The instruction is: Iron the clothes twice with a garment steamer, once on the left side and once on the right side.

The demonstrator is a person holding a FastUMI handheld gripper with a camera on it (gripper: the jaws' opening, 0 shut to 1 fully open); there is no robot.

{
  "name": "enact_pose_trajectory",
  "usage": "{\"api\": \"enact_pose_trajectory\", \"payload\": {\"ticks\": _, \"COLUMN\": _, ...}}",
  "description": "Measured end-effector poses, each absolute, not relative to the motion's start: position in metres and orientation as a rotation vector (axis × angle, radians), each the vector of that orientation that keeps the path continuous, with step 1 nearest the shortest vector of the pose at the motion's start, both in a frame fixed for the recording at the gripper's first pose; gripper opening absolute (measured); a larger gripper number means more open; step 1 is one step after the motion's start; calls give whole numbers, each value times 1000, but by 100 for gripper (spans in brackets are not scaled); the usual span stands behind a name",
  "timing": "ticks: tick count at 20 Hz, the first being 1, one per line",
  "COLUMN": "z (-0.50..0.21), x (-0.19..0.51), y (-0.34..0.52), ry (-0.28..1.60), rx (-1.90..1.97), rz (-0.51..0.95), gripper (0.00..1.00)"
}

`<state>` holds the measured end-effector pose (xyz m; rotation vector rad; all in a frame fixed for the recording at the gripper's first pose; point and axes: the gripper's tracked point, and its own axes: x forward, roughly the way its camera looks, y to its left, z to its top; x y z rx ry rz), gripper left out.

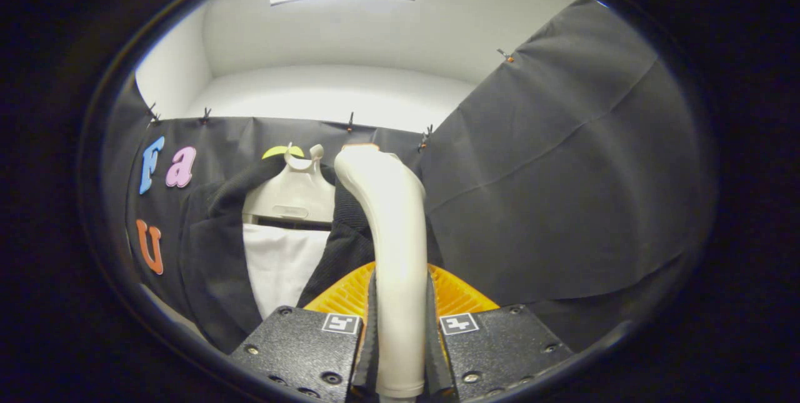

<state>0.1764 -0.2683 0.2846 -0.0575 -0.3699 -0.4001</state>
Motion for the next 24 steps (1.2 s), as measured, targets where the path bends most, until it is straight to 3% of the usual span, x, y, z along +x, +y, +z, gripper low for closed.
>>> {"api": "enact_pose_trajectory", "payload": {"ticks": 4, "z": 286, "x": 185, "y": -267, "ry": -367, "rx": -92, "rz": -416, "gripper": 33}}
{"api": "enact_pose_trajectory", "payload": {"ticks": 9, "z": 233, "x": 176, "y": -258, "ry": -273, "rx": -104, "rz": -427, "gripper": 33}}
{"api": "enact_pose_trajectory", "payload": {"ticks": 24, "z": 163, "x": 147, "y": -242, "ry": -131, "rx": -159, "rz": -479, "gripper": 34}}
